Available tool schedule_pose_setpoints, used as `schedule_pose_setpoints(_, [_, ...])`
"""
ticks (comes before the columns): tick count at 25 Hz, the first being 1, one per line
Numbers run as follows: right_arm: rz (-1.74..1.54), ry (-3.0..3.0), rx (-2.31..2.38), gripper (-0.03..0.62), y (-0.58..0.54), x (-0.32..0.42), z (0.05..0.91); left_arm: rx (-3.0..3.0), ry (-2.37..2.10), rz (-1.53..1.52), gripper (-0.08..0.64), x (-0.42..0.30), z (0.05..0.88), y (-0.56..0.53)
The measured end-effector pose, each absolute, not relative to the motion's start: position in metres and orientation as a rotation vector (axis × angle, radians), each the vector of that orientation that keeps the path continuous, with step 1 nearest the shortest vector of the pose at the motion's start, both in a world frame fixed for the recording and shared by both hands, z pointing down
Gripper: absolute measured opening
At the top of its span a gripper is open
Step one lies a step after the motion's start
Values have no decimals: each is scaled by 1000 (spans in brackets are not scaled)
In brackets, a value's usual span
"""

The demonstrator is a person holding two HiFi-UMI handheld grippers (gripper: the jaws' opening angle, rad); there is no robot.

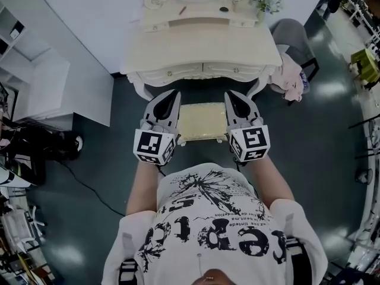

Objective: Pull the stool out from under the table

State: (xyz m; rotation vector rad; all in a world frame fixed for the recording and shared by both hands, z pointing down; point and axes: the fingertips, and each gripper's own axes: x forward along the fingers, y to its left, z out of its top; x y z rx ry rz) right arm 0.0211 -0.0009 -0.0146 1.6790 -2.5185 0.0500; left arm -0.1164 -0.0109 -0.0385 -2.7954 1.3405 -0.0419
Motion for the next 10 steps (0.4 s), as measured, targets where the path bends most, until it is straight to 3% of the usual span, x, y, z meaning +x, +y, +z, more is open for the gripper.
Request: schedule_pose_setpoints(10, [16, -2562, 1658, 15, 3, 20, -19, -2819, 1341, -76, 21, -112, -29, -14])
